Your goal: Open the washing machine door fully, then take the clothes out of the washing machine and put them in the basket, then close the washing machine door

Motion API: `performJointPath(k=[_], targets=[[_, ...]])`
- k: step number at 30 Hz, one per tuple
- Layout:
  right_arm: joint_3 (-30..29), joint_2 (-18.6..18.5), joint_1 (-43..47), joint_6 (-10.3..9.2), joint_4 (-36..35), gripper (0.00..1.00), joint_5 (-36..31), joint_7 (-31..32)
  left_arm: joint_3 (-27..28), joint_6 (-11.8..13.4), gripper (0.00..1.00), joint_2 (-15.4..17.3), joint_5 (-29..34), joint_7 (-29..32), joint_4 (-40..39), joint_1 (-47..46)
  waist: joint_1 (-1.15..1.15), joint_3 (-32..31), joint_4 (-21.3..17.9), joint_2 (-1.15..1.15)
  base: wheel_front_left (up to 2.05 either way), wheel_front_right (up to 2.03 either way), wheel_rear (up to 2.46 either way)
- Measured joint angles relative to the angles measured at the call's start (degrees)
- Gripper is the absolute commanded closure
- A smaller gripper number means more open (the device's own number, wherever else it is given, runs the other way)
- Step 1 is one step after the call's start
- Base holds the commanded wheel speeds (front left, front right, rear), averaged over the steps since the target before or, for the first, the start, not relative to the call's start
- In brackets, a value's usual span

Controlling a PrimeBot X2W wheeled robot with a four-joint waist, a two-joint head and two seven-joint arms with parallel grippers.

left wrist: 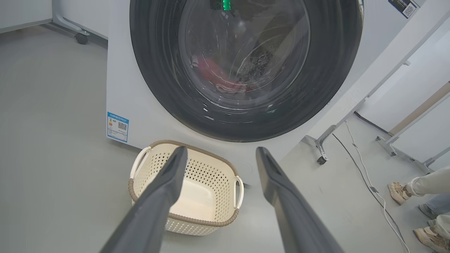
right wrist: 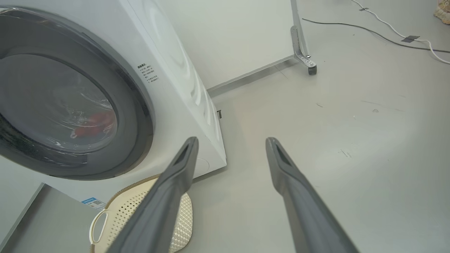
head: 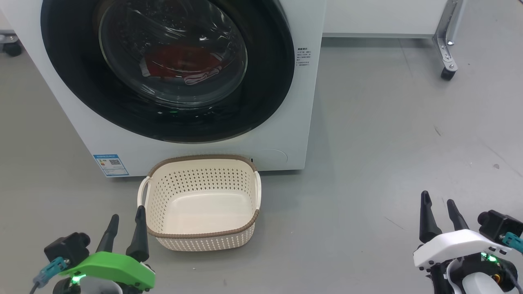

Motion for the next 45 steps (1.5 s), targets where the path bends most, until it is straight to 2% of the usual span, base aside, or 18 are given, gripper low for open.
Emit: performJointPath(k=[11,26,32,37,45], targets=[[3.77,-0.37,0.0,-1.42,-0.66,0.0,-8.75,-2.07,-1.43,2.05,0.0,0.09,6.47,-2.29,0.02,-0.28,0.0,-0.14,0.14,0.0,0.0,0.0,0.0],[8.2,-1.35,-0.03,-1.58,-0.99,0.0,-19.41,-5.08,-4.17,3.92,0.0,0.52,15.81,-5.33,-0.02,-1.2,0.0,-0.11,0.27,0.0,0.0,0.0,0.0],[8.98,-1.33,-0.03,-2.55,-1.19,0.0,-22.84,-6.23,-4.83,4.77,0.0,0.62,19.05,-6.3,0.01,-1.44,0.0,-0.12,0.24,0.0,0.0,0.0,0.0],[9.09,-1.31,-0.04,-3.08,-1.3,0.0,-24.96,-7.28,-5.42,5.35,0.0,0.7,21.42,-7.28,0.04,-1.48,0.0,-0.1,0.18,0.0,0.0,0.0,0.0],[7.05,-0.55,-0.04,-3.53,-1.29,0.0,-24.18,-7.28,-4.86,5.43,0.0,0.55,21.36,-7.28,0.24,-1.49,0.0,-0.16,0.07,0.0,0.0,0.0,0.0]])
